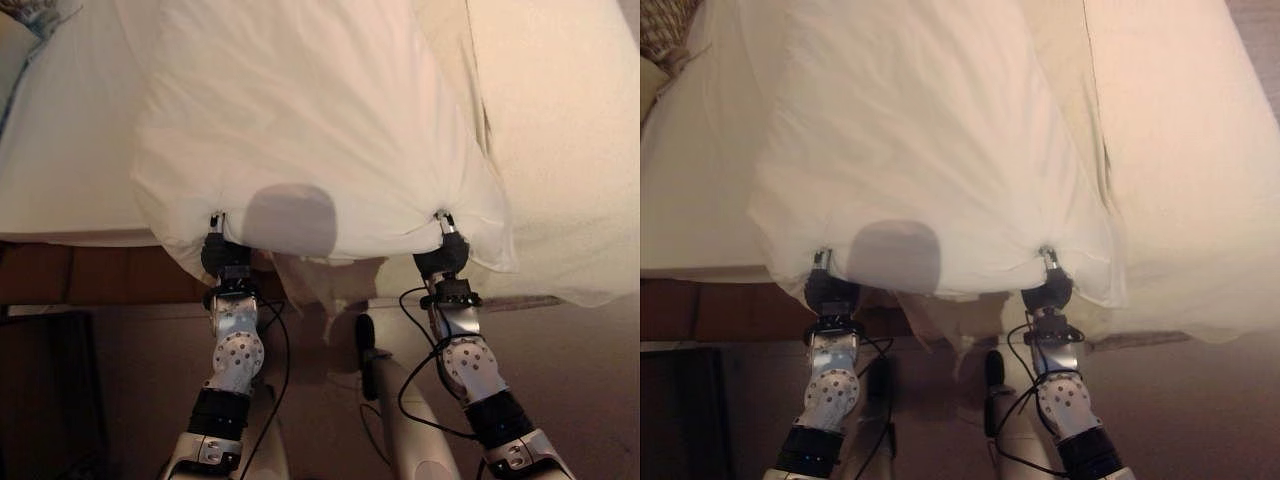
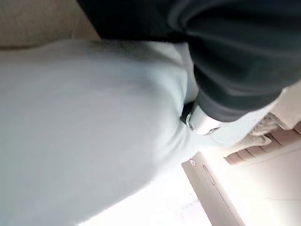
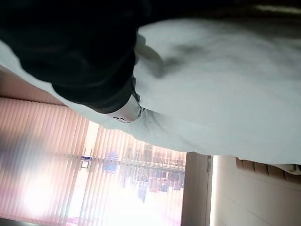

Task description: Make the bed

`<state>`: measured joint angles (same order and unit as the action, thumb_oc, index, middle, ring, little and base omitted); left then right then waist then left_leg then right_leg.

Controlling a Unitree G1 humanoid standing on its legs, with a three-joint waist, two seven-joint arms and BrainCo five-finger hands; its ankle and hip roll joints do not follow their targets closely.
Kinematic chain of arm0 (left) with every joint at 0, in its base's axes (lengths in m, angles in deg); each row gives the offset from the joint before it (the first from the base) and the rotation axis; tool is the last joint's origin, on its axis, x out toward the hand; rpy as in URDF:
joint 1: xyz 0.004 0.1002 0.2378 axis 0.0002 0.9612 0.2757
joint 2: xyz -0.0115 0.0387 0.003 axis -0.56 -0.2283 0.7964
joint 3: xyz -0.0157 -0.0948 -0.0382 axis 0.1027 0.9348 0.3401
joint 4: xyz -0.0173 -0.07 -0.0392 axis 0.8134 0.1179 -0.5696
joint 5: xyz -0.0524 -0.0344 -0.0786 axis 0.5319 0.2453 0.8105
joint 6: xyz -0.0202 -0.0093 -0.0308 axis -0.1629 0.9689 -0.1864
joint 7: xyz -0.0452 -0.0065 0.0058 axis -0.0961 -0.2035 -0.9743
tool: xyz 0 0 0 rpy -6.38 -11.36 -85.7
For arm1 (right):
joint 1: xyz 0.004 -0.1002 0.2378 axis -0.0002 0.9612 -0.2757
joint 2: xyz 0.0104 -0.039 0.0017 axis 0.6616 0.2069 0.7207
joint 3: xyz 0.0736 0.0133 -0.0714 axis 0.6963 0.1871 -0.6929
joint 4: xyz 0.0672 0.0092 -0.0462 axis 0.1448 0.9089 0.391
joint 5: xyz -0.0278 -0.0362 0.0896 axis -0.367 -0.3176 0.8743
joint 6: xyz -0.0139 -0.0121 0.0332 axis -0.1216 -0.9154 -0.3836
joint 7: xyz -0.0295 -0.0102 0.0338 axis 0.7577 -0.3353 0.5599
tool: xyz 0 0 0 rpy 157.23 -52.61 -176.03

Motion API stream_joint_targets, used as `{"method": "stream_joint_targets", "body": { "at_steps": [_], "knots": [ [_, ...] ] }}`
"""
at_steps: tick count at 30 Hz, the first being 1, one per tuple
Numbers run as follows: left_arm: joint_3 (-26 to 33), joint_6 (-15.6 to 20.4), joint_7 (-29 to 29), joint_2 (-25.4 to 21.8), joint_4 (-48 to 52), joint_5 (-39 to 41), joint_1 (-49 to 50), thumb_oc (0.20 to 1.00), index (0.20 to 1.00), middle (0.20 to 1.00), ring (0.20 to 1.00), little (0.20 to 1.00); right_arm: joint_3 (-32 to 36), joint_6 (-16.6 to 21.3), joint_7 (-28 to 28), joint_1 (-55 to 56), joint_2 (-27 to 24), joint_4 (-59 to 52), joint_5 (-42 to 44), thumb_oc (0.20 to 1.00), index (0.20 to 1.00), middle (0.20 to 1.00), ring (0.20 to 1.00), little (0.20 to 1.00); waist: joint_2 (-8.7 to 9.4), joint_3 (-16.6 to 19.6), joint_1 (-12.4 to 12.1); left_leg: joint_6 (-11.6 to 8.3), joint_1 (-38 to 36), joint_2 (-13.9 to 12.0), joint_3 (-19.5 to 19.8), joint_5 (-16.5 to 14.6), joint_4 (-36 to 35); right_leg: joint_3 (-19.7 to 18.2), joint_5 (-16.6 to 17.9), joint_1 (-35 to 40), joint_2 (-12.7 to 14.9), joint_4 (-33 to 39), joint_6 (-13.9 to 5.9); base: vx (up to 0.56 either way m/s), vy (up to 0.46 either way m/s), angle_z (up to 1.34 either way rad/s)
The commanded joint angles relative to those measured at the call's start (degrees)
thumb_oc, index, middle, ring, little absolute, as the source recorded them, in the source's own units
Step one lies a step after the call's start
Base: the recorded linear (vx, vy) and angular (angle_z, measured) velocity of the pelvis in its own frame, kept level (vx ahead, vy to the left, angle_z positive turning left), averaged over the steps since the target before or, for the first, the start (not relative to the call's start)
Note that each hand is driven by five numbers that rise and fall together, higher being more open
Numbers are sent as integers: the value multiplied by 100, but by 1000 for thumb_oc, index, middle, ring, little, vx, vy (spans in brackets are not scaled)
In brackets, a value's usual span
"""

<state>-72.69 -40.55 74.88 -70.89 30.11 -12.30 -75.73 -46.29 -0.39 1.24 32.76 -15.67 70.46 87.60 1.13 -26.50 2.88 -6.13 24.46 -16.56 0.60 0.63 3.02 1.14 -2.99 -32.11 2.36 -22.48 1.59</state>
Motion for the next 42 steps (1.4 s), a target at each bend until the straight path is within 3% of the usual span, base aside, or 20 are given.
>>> {"method": "stream_joint_targets", "body": {
  "at_steps": [1,2,3,5,6,7,8,9,10,15,22,24,27,31,32,33,34,35,39,42],
  "knots": [
    [391,437,304,-496,340,-266,-39,200,200,200,200,200,268,200,-413,417,-18,-581,-32,200,200,200,200,200,36,407,38,-94,110,423,-65,785,56,-221,562,534,625,1067,-1053,85,678,20],
    [281,309,412,-537,172,-216,-32,200,200,200,200,200,371,220,-385,580,67,-692,-106,200,200,200,200,200,62,415,131,-13,261,677,-266,313,740,-219,1061,830,1134,1560,-1235,80,675,38],
    [281,309,416,-541,168,-212,-35,200,200,200,200,200,371,220,-382,579,69,-695,-108,200,200,200,200,200,66,429,133,-7,290,685,-265,322,751,-221,1085,816,1141,1581,-1240,100,678,61],
    [209,263,490,-598,100,-184,9,200,200,200,200,200,346,161,-427,656,128,-805,-100,200,200,200,200,200,45,452,188,160,396,999,-327,20,1036,-265,1936,925,1623,2047,-1348,77,719,51],
    [205,161,468,-637,124,-305,209,200,200,200,200,200,290,153,-396,660,231,-864,-130,200,200,200,200,200,-9,452,63,284,363,1070,-636,-245,1258,499,2219,978,1925,2482,-1323,60,713,27],
    [206,160,464,-639,129,-308,211,200,200,200,200,200,288,153,-393,661,234,-867,-132,200,200,200,200,200,-1,468,83,293,386,1092,-627,-225,1251,512,2236,971,1945,2500,-1328,33,627,-16],
    [210,126,475,-658,124,-419,246,200,200,200,200,200,300,137,-395,637,232,-856,-154,200,200,200,200,200,-14,461,72,353,349,1137,-693,-269,1234,608,1873,1014,1792,2357,-1210,-17,494,-66],
    [149,159,510,-622,124,-457,181,200,200,200,200,200,248,132,-439,627,185,-827,-127,200,200,200,200,200,-37,451,203,472,296,1419,-774,-229,1057,220,1335,818,1227,1984,-1058,-18,490,-72],
    [151,159,511,-622,122,-456,177,200,200,200,200,200,248,132,-440,624,184,-825,-125,200,200,200,200,200,-27,465,198,475,307,1427,-788,-208,1038,201,1335,782,1235,1964,-1058,-6,480,-51],
    [82,134,363,-372,98,-547,138,200,200,200,200,200,175,222,-495,754,102,-659,-79,200,200,200,200,200,-7,359,369,577,-322,2034,-1125,5,263,-117,749,569,-364,1467,-770,15,285,-24],
    [3,163,292,-71,69,-492,202,200,200,200,200,200,186,210,-420,798,-51,-570,-70,200,200,200,200,200,-407,430,397,593,-234,2209,-1212,30,306,-177,712,562,-431,1438,-673,-4,35,-4],
    [-11,148,301,0,136,-432,298,200,200,200,200,200,240,202,-366,777,-115,-518,-85,200,200,200,200,200,-506,436,381,504,-62,2179,-1282,42,692,-151,686,689,-334,1564,-634,-22,-85,-3],
    [-64,205,221,86,154,-362,289,200,200,200,200,200,270,206,-296,738,-179,-434,-109,200,200,200,200,200,-586,285,307,-8,362,2121,-1179,445,1650,-32,647,838,-313,1525,-488,-44,-132,17],
    [38,200,172,110,245,-388,363,200,200,200,200,200,351,313,-157,605,-212,-346,-195,200,200,200,200,200,-427,398,348,260,297,1605,-1178,141,1571,-54,537,866,-133,1419,-471,-2,-36,29],
    [51,203,161,91,296,-436,394,200,200,200,200,200,326,321,-139,563,-229,-301,-244,200,200,200,200,200,-378,403,297,309,262,1520,-873,122,1418,-93,483,857,-124,1365,-477,9,32,6],
    [190,296,88,7,374,-499,457,200,200,200,200,200,274,335,-173,507,-213,-197,-184,200,200,200,200,200,-276,410,229,270,55,1012,-372,542,654,-196,377,682,-92,1058,-461,10,30,-5],
    [192,295,86,5,376,-500,456,200,200,200,200,200,273,335,-176,503,-212,-193,-181,200,200,200,200,200,-271,422,231,267,58,1015,-374,579,614,-198,391,660,-90,1060,-457,16,138,-34],
    [291,409,14,-61,478,-544,468,200,200,200,200,200,242,342,-133,453,-268,-70,-218,200,200,200,200,200,-253,399,145,160,-133,571,-188,989,37,-240,278,490,-24,785,-506,6,104,-28],
    [410,525,-49,-127,487,-526,408,200,200,200,200,200,280,389,-5,408,-288,27,-262,200,200,200,200,200,-306,412,42,-80,-354,61,-188,1501,-797,-318,149,301,82,458,-631,24,264,-17],
    [316,643,-19,-206,233,-324,110,200,200,200,200,200,309,440,56,363,-201,196,-253,200,200,200,200,200,-411,415,33,-214,-317,68,-424,1262,-802,-278,325,200,367,589,-923,31,435,-1]
  ]
}}
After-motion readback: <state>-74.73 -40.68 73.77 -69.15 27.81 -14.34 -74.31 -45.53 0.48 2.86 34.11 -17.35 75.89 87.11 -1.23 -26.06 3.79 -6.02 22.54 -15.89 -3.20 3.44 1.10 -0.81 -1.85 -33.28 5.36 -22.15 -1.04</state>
